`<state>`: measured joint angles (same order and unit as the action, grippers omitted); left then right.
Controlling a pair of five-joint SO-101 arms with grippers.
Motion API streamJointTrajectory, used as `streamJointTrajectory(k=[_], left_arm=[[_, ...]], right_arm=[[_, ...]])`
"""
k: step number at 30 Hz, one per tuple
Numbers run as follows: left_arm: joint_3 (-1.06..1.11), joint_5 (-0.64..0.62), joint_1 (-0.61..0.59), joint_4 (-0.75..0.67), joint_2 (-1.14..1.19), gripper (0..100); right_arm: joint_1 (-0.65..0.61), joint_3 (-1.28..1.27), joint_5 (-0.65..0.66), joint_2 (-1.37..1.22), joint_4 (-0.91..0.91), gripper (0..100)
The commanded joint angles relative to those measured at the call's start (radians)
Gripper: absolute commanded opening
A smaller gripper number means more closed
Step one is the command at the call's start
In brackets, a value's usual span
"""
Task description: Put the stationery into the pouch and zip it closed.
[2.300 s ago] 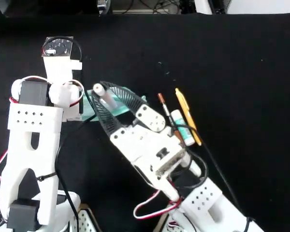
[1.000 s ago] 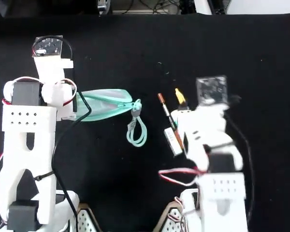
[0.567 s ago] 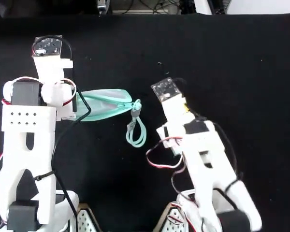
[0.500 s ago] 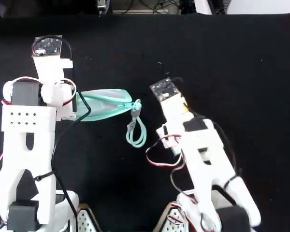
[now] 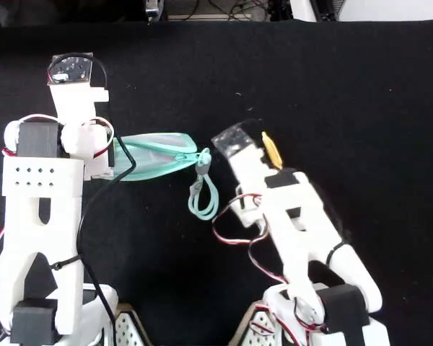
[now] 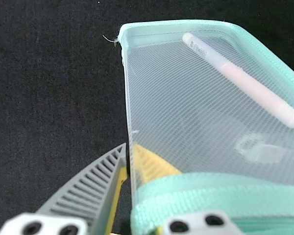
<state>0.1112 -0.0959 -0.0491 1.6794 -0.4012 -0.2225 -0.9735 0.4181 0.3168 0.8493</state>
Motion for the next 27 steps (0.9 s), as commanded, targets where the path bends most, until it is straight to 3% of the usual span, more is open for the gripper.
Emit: streamJointTrajectory(k=[1,14,27], left_arm=[[0.004,-0.008,-0.013,0.005,0.0,3],[0.004,-0.008,-0.013,0.006,0.0,3],[0.005,-0.008,-0.013,0.008,0.0,3]], right_arm=[[-0.06,0.045,0.052,-0.005,0.049,15.5],[-0.071,0.044,0.057,0.073,0.078,15.9],[-0.052,0.081,0.058,-0.145,-0.061,11.9]])
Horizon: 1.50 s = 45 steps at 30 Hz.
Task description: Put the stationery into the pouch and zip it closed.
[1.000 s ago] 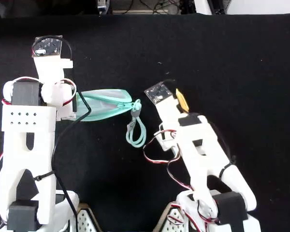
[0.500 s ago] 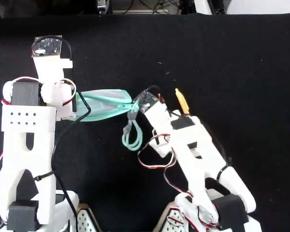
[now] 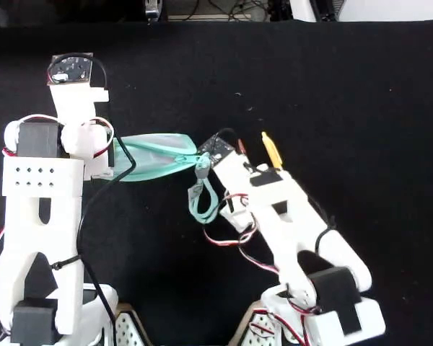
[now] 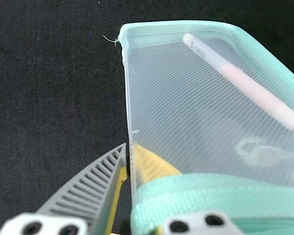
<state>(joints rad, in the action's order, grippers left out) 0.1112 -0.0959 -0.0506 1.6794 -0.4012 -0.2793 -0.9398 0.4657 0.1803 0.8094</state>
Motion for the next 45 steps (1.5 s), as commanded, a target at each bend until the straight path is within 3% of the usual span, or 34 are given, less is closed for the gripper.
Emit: streamJointTrajectory(k=[1,2,8,14,19,23,29,35,41,45], left_arm=[[0.005,-0.008,-0.012,0.008,0.0,3],[0.005,-0.008,-0.012,0.008,0.0,3],[0.005,-0.008,-0.012,0.006,0.006,3],[0.005,-0.008,-0.012,0.003,0.008,3],[0.005,-0.008,-0.012,0.003,0.008,3],[0.005,-0.008,-0.012,0.003,0.008,3],[0.005,-0.008,-0.012,0.003,0.008,3],[0.005,-0.008,-0.012,0.005,0.008,3],[0.005,-0.008,-0.013,0.006,0.008,3],[0.005,-0.008,-0.013,0.006,0.006,3]], right_arm=[[0.014,0.048,0.011,-0.007,-0.021,6.7],[0.026,0.053,0.011,-0.007,-0.021,0.8],[0.114,0.073,0.011,0.048,0.035,1.1],[0.123,0.058,-0.006,0.374,0.187,1.2],[0.121,0.116,-0.176,0.719,0.301,1.3],[0.071,0.168,-0.256,0.952,0.278,1.5],[-0.222,0.16,-0.285,1.191,0.038,1.5],[-0.502,-0.077,-0.279,1.236,-0.436,1.5],[-0.571,-0.375,-0.278,1.234,-0.922,1.4],[-0.571,-0.473,-0.278,1.234,-1.019,1.4]])
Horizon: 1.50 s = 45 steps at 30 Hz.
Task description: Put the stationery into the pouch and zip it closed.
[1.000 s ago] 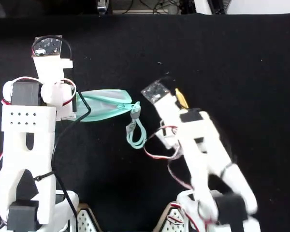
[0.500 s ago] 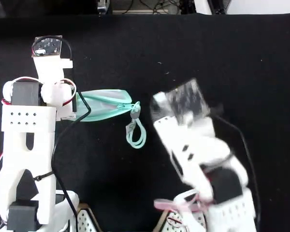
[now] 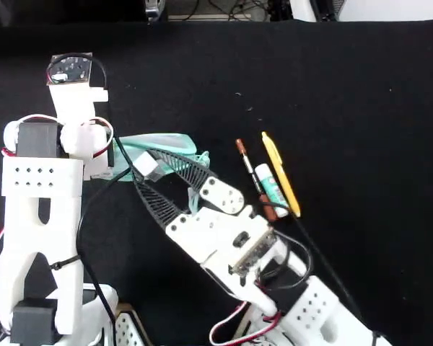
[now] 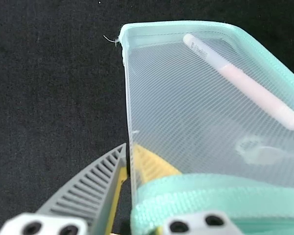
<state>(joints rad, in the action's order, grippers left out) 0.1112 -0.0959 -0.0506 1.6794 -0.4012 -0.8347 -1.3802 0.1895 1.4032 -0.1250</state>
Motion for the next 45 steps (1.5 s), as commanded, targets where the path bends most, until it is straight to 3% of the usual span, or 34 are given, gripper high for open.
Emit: streamJointTrajectory(k=[1,8,14,26,38,41,45], left_arm=[[0.005,-0.008,-0.013,0.006,0.005,3],[0.005,-0.008,-0.013,0.006,0.0,3],[0.005,-0.008,-0.013,0.008,0.0,3],[0.005,-0.008,-0.012,0.008,0.006,3],[0.005,-0.009,-0.013,0.008,0.0,3],[0.005,-0.009,-0.013,0.008,0.0,3],[0.004,-0.008,-0.015,0.008,0.0,3]], right_arm=[[-0.015,-0.048,-0.002,0.012,-0.084,1.4],[0.061,-0.104,-0.002,0.002,-0.087,1.4],[0.12,-0.073,-0.006,-0.151,-0.097,1.5],[0.092,0.209,-0.009,-0.374,-0.098,1.4],[0.094,0.124,-0.009,-0.489,-0.092,1.5],[0.087,0.14,-0.009,-0.489,0.051,4.9],[0.087,0.291,-0.011,-0.489,0.43,21.3]])
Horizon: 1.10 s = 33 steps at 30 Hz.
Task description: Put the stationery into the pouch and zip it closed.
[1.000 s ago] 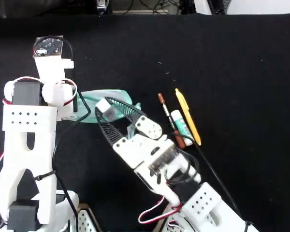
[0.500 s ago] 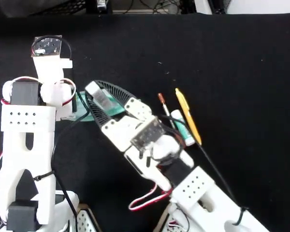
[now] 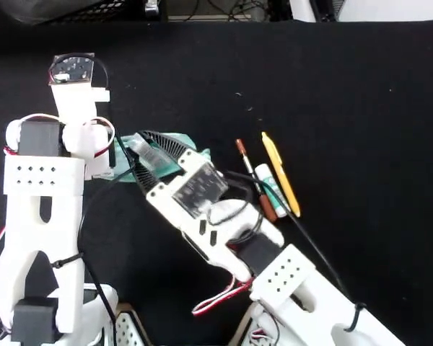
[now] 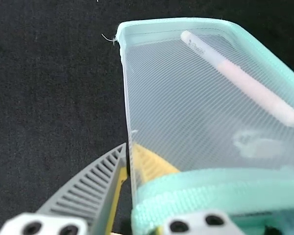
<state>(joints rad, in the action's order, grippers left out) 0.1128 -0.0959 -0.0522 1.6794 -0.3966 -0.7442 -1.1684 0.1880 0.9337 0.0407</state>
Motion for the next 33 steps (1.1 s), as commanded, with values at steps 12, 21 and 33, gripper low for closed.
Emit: streamJointTrajectory(k=[12,21,33], left_arm=[[0.004,-0.008,-0.022,0.008,-0.003,3],[0.004,-0.008,-0.022,0.008,-0.005,3],[0.004,-0.008,-0.022,0.008,-0.002,3]], right_arm=[[0.017,0.559,-0.066,-0.018,0.885,26.1],[0.4,0.78,-0.064,-0.027,1.1,26.1],[0.615,0.619,0.19,-0.572,1.111,19.4]])
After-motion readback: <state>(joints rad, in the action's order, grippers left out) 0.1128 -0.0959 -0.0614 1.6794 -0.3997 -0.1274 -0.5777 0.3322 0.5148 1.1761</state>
